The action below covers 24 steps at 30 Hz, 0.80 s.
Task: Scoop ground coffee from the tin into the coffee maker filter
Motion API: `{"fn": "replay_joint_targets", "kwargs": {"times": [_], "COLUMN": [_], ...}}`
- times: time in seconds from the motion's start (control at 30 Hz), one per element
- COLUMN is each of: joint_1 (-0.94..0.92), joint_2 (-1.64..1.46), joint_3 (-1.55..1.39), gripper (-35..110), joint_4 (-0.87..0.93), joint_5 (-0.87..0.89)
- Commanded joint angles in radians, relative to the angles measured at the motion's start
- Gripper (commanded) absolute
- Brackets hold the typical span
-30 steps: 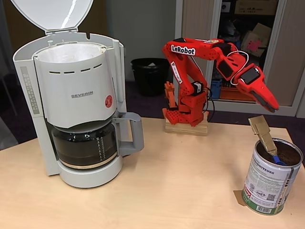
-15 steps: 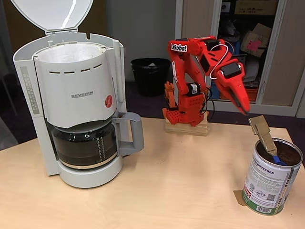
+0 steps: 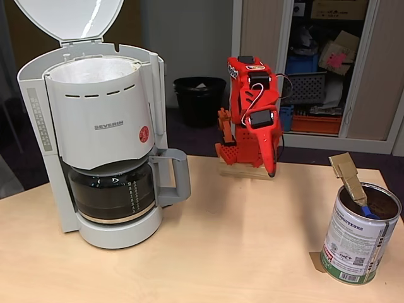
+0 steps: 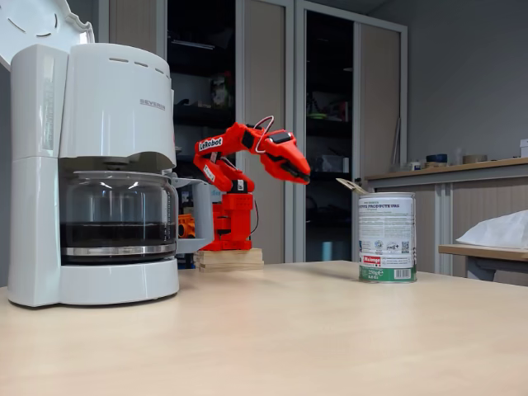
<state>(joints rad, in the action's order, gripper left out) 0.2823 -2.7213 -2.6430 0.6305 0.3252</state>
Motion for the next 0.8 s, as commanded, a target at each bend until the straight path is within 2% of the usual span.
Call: {"fn": "replay_joint_targets", "kwargs": {"times": [0.0,0.13,0.37,0.47,0.57,0.77], "joint_1": [-0.023,-0.086,-0.166,-0.183,-0.192,-0.207], "joint_2": [-0.080,-0.192,-0.433,-0.518,-0.554,-0.604], "joint_3": [-0.083,-0.193,-0.356,-0.419,-0.423,-0.451], "gripper": [0,0,0,0,0,0], "joint_4": [-0.017,0.023,0.110,0.144,0.238,0.311], "joint_5": [0.031,-0.057,-0.018,-0.091,-0.141,-0.193]}}
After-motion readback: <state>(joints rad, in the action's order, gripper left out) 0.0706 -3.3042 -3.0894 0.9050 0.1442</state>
